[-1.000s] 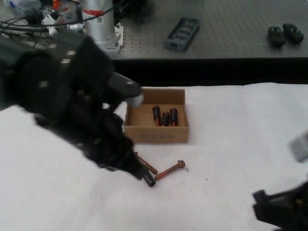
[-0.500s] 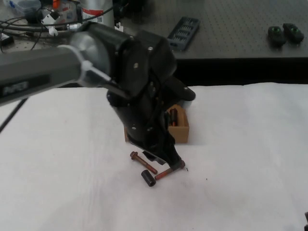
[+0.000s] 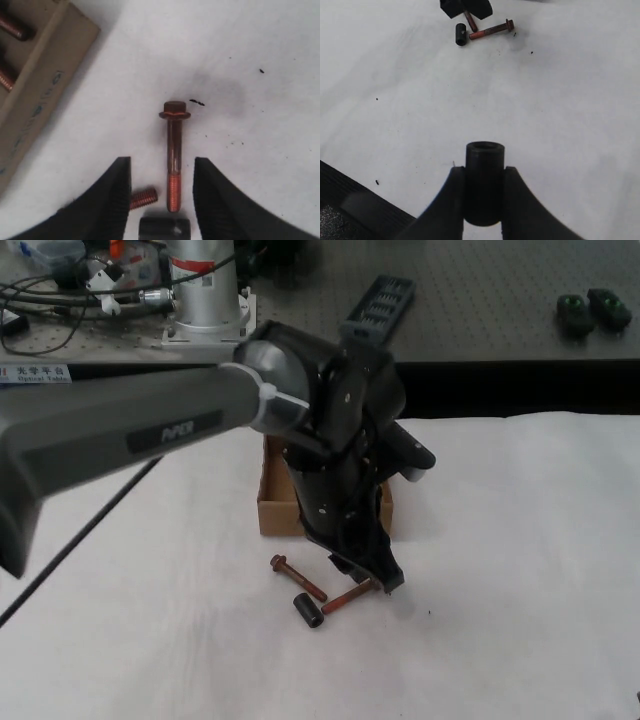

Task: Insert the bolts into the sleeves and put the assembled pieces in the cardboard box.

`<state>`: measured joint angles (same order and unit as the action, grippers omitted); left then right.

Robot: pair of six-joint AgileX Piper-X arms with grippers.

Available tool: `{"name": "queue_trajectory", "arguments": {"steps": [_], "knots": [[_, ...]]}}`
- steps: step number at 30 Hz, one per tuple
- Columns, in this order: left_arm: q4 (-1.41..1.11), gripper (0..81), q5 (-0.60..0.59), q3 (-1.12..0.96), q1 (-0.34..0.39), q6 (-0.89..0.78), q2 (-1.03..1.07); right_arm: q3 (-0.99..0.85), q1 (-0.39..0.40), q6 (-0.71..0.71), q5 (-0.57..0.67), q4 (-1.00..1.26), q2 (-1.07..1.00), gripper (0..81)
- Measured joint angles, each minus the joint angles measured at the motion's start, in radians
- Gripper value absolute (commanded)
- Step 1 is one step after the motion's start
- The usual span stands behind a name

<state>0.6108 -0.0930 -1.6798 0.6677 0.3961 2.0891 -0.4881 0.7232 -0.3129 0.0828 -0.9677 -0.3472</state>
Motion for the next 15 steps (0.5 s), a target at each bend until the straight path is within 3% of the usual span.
{"name": "queue_trajectory", "arguments": {"steps": [15], "knots": [[-0.024, 29.3, -0.003, -0.005, 0.000, 0.000, 0.073, 0.000, 0.000, 0.000, 0.000, 0.000, 0.000, 3.6]]}}
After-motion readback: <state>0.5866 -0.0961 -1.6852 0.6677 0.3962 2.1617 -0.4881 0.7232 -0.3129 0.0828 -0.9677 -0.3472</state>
